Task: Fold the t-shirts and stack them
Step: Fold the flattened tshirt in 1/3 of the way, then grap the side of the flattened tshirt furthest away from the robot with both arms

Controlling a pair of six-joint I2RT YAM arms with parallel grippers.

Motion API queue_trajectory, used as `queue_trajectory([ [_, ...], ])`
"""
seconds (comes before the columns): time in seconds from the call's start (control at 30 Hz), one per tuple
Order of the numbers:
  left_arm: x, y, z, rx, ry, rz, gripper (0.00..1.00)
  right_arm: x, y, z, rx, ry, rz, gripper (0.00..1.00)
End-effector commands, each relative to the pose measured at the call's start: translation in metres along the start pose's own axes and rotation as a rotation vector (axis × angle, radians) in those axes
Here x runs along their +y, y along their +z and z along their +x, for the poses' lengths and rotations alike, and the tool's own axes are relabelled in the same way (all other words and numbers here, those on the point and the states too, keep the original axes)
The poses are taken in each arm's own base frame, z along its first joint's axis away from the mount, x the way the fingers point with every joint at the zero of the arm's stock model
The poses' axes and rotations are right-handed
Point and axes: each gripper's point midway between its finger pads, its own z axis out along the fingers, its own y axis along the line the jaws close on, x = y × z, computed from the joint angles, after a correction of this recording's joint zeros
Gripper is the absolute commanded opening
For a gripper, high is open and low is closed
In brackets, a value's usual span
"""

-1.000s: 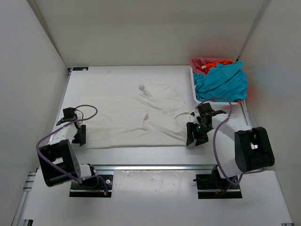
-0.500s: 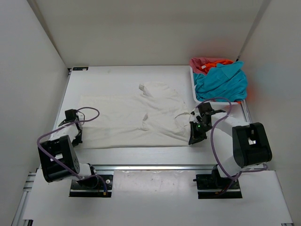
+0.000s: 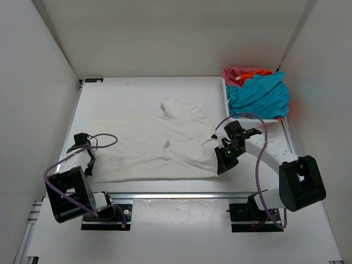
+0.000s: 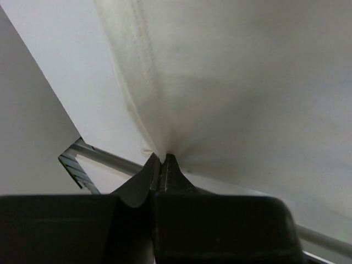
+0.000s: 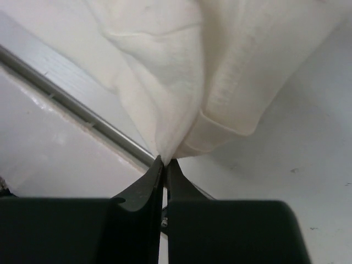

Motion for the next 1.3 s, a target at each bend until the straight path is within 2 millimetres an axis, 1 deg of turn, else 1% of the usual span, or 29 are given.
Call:
queue_trajectory([
  [0.0,0.012,-0.013,0.012,0.056,0.079,-0.027,0.0,0.031,-0.016,0.003,0.046,-0.069,-0.074,0.0],
  [0.03,0.012,-0.014,0.015,0.068,0.096,-0.032,0.0,0.04,-0.015,0.013,0.08,-0.033,-0.129,0.0],
  [0.07,0.012,-0.014,0.016,0.075,0.101,-0.034,0.0,0.039,-0.011,0.026,0.112,0.029,-0.142,0.0],
  [0.13,0.007,-0.013,0.024,0.098,0.119,-0.028,0.0,0.034,-0.008,0.04,0.128,0.083,-0.179,0.0],
  [0.2,0.008,-0.013,0.029,0.111,0.122,-0.044,0.0,0.026,-0.008,0.046,0.13,0.164,-0.177,0.0],
  [0.23,0.006,-0.011,0.036,0.139,0.136,-0.046,0.0,0.025,-0.006,0.046,0.135,0.158,-0.175,0.07],
  [0.27,0.007,-0.01,0.038,0.144,0.125,-0.051,0.01,0.027,-0.007,0.043,0.13,0.145,-0.176,0.12],
  [0.33,0.012,-0.009,0.041,0.158,0.111,-0.086,0.15,0.029,-0.007,0.043,0.131,0.129,-0.175,0.43],
  [0.4,0.017,-0.009,0.034,0.142,0.089,-0.107,0.41,0.026,-0.009,0.039,0.122,0.13,-0.17,0.56],
  [0.47,0.024,-0.013,0.025,0.119,0.052,-0.122,0.57,0.027,-0.012,0.031,0.101,0.126,-0.178,0.66],
  [0.5,0.029,-0.015,0.016,0.094,0.035,-0.13,0.64,0.026,-0.015,0.02,0.073,0.108,-0.177,0.73],
  [0.53,0.036,-0.018,0.008,0.074,0.008,-0.148,0.66,0.028,-0.018,0.015,0.063,0.089,-0.174,0.76],
  [0.6,0.043,-0.023,-0.006,0.03,-0.028,-0.166,0.72,0.026,-0.024,-0.011,-0.002,-0.027,-0.125,0.79],
  [0.67,0.054,-0.03,-0.021,-0.019,-0.093,-0.18,0.73,0.018,-0.03,-0.033,-0.049,-0.132,-0.021,0.79],
  [0.77,0.063,-0.04,-0.041,-0.09,-0.15,-0.155,0.74,0.026,-0.046,-0.072,-0.152,-0.253,0.029,0.8],
  [0.83,0.064,-0.045,-0.051,-0.128,-0.163,-0.127,0.73,0.032,-0.066,-0.112,-0.262,-0.304,0.052,0.78],
  [0.87,0.064,-0.05,-0.06,-0.162,-0.172,-0.113,0.73,0.031,-0.071,-0.132,-0.322,-0.329,0.077,0.74],
  [0.9,0.06,-0.052,-0.067,-0.176,-0.161,-0.101,0.73,0.033,-0.082,-0.158,-0.393,-0.358,0.109,0.72],
  [0.93,0.057,-0.056,-0.079,-0.21,-0.153,-0.092,0.72,0.036,-0.092,-0.182,-0.449,-0.383,0.126,0.66],
  [0.97,0.054,-0.062,-0.089,-0.234,-0.14,-0.095,0.72,0.031,-0.098,-0.201,-0.501,-0.391,0.167,0.58],
  [1.0,0.05,-0.064,-0.098,-0.255,-0.134,-0.089,0.73,0.03,-0.11,-0.231,-0.581,-0.403,0.204,0.5],
  [1.03,0.046,-0.069,-0.113,-0.291,-0.119,-0.079,0.73,0.023,-0.107,-0.25,-0.59,-0.396,0.219,0.39],
  [1.07,0.04,-0.074,-0.126,-0.322,-0.109,-0.061,0.73,0.02,-0.112,-0.268,-0.636,-0.393,0.23,0.34],
  [1.1,0.043,-0.084,-0.143,-0.378,-0.135,-0.062,0.72,0.015,-0.112,-0.289,-0.656,-0.389,0.233,0.33],
  [1.13,0.04,-0.084,-0.155,-0.404,-0.144,-0.039,0.72,0.01,-0.111,-0.311,-0.672,-0.374,0.227,0.33],
  [1.17,0.038,-0.087,-0.17,-0.434,-0.17,-0.001,0.71,0.004,-0.112,-0.321,-0.676,-0.35,0.215,0.35],
  [1.2,0.043,-0.094,-0.184,-0.472,-0.224,0.016,0.72,-0.002,-0.106,-0.341,-0.675,-0.314,0.193,0.36],
  [1.23,0.043,-0.09,-0.193,-0.478,-0.252,0.055,0.72,-0.011,-0.098,-0.358,-0.661,-0.273,0.169,0.4],
  [1.27,0.04,-0.089,-0.205,-0.487,-0.284,0.1,0.72,-0.016,-0.098,-0.368,-0.662,-0.257,0.164,0.45],
])
